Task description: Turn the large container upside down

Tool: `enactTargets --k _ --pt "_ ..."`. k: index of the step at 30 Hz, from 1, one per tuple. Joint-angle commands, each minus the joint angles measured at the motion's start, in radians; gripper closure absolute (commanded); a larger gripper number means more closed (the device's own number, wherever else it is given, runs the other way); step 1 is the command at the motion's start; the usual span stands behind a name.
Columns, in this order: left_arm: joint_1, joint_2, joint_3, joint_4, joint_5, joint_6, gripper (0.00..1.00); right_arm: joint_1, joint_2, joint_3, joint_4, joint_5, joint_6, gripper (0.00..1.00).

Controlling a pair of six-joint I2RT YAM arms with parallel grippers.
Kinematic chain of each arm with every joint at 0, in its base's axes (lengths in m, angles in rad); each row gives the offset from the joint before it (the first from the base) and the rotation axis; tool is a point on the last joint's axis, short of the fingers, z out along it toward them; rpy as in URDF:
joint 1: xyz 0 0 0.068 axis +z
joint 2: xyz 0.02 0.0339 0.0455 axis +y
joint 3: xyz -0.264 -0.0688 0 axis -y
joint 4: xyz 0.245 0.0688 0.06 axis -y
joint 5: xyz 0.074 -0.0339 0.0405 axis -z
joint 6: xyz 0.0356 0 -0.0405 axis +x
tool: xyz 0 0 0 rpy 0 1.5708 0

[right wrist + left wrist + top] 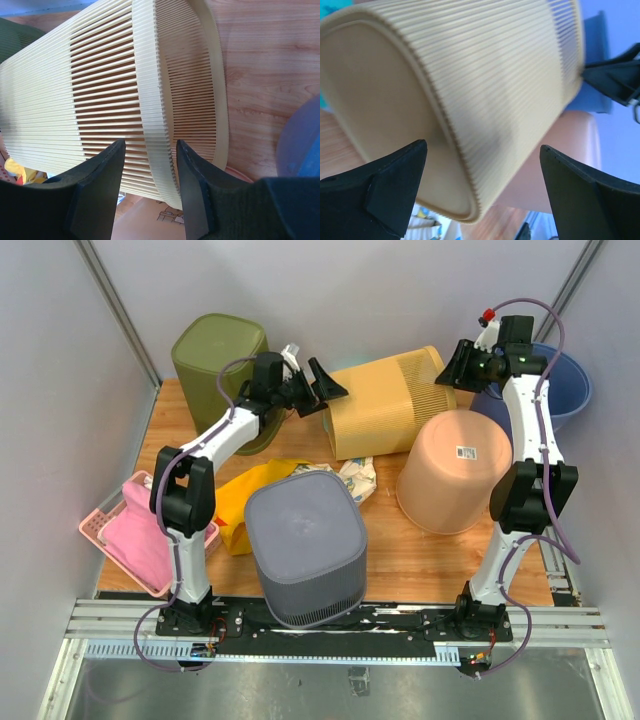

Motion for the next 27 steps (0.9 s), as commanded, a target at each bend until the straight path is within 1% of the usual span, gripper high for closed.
enactTargets --k 1,6,11,17,23,27 --pt "-0.004 -0.008 0.047 0.150 0.142 -0.084 0.01 0.012 -0.006 -0.006 0.005 -0.006 0.004 0.53" --pt "-0.023 -0.042 0.148 0.141 0.141 -0.089 0.01 0.014 -0.010 -0.015 0.007 -0.003 0.005 0.53" --pt "-0.053 -0.007 0.293 0.120 0.154 -0.109 0.01 0.020 -0.006 -0.023 0.006 0.011 0.011 0.53" --pt "-0.087 0.026 0.433 0.122 0.158 -0.133 0.01 0.054 -0.007 -0.039 0.006 0.045 0.016 0.53" --pt "-0.124 0.113 0.573 0.097 0.160 -0.146 0.01 0.105 0.006 -0.035 0.010 0.075 0.034 0.53" --pt "-0.150 0.186 0.591 0.137 0.178 -0.191 0.01 0.139 0.051 -0.041 0.016 0.108 0.052 0.52"
